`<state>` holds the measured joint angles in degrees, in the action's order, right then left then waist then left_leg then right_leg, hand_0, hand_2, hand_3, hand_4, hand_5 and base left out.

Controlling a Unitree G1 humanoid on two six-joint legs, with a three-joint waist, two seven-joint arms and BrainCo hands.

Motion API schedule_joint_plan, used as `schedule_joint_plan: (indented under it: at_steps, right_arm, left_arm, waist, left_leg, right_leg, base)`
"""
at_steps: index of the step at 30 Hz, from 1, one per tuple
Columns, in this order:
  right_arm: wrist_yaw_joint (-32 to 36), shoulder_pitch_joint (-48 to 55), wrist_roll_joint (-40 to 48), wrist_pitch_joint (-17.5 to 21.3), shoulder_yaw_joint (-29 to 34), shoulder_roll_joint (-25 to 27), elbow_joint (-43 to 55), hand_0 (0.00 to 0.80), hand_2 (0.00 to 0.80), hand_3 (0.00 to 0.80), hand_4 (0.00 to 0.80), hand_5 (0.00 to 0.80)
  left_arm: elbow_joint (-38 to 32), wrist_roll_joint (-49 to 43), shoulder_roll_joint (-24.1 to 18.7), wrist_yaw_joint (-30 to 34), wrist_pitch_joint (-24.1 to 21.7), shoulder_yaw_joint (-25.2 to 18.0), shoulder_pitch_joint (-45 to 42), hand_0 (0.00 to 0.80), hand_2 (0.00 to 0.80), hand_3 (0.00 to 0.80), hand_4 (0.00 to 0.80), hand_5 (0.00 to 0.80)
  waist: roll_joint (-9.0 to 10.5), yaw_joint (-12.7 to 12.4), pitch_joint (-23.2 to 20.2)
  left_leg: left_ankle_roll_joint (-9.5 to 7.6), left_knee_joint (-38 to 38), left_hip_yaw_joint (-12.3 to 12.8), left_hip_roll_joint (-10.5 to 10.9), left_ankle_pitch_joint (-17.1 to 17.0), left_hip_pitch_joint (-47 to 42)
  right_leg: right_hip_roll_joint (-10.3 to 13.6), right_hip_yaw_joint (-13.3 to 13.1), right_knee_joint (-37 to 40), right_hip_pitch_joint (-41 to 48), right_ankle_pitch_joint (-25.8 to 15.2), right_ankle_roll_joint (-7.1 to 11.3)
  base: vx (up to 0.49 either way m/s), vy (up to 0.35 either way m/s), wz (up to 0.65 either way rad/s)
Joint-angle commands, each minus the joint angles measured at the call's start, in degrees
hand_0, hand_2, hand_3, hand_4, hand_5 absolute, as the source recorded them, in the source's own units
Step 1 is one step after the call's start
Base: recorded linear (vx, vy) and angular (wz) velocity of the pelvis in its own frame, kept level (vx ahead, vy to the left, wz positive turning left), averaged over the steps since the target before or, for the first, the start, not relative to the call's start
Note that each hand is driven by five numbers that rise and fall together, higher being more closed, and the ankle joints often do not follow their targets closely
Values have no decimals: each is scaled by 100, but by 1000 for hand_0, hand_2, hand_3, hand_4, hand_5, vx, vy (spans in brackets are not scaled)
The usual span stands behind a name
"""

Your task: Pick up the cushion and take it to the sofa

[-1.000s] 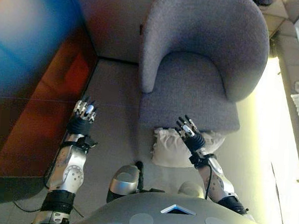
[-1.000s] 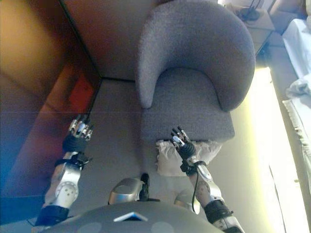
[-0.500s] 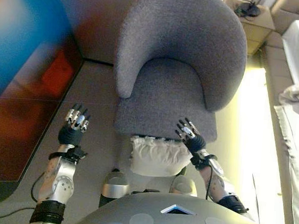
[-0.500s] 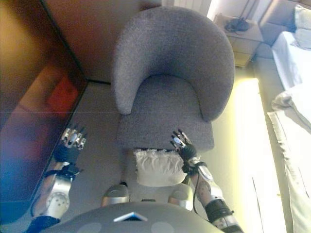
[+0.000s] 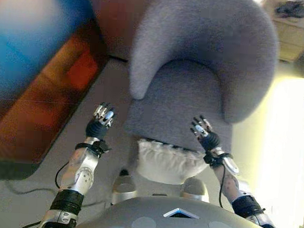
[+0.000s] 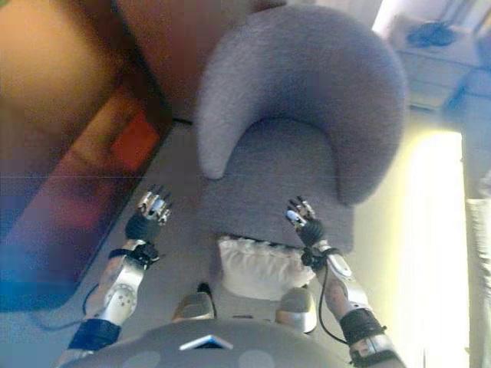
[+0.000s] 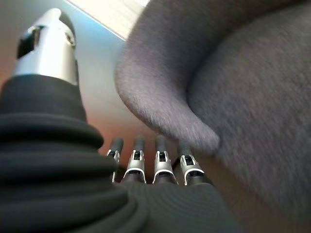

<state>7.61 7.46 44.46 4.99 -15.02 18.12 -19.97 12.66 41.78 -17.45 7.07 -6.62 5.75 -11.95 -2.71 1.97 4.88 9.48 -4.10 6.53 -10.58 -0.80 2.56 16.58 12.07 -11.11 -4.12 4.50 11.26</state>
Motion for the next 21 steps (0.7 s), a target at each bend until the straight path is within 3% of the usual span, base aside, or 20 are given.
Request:
schedule_joint_plan:
  at_steps: [1, 8, 14, 18, 21]
  right_arm:
    - [-2, -47, -170, 330, 157, -310, 435, 0, 0, 0, 0, 0]
    - [41, -67, -361, 279, 133, -313, 340, 0, 0, 0, 0, 0]
    - [-148, -162, -579, 358, 197, -273, 193, 0, 0, 0, 0, 0]
    - [756, -137, 986, -78, 379, -467, 90, 0, 0, 0, 0, 0]
    - [2042, -147, 2568, -635, 583, -756, 125, 0, 0, 0, 0, 0]
  left_arm:
    - [-137, -301, -405, 81, -155, -108, 112, 0, 0, 0, 0, 0]
    - [-70, -559, -487, -111, -416, -99, -76, 0, 0, 0, 0, 0]
    - [97, -457, -506, 22, -308, -40, -72, 0, 0, 0, 0, 0]
    - [290, 997, -241, 952, 189, -167, -32, 0, 0, 0, 0, 0]
    - [288, 2449, 99, 2036, 828, -322, -40, 0, 0, 0, 0, 0]
  waist:
    - [307, -9, -17]
    - [347, -52, -36]
    - [357, -98, -15]
    - [369, -107, -16]
    - [372, -149, -20]
  left_leg:
    - [-67, 12, 150, -312, -179, -152]
    - [-125, 61, 505, -264, -57, -297]
    - [-133, 81, 507, -318, -62, -308]
    - [-122, 74, 541, -372, -83, -363]
    - [-108, 198, 605, -401, -145, -438]
  right_leg:
    - [504, -56, 726, 179, -1237, 162]
    - [550, 203, 986, 200, -1414, 254]
    - [457, 186, 922, 247, -1280, 238]
    - [422, 210, 927, 336, -1232, 216]
    - [386, 310, 1086, 438, -1272, 227]
  base:
    - [136, 35, -11]
    - [48, 6, -22]
    - [-4, -7, -20]
    - [37, -9, -3]
    - [5, -12, -3]
